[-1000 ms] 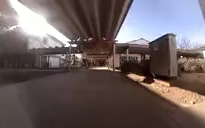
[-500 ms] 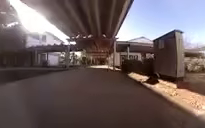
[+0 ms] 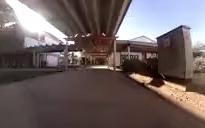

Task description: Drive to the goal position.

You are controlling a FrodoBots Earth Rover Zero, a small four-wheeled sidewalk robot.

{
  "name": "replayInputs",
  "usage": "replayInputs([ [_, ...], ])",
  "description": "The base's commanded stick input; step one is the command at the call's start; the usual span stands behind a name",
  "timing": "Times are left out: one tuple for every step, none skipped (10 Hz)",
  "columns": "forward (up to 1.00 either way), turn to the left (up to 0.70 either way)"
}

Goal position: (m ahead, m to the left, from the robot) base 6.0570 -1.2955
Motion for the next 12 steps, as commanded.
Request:
replayInputs([
  [0.70,0.00],
  [0.70,0.00],
  [0.70,0.00],
  [0.70,0.00],
  [0.70,0.00],
  [0.70,0.00],
  [0.70,0.00],
  [0.70,0.00],
  [0.70,0.00],
  [0.70,0.00],
  [0.70,0.00],
  [0.70,0.00],
])
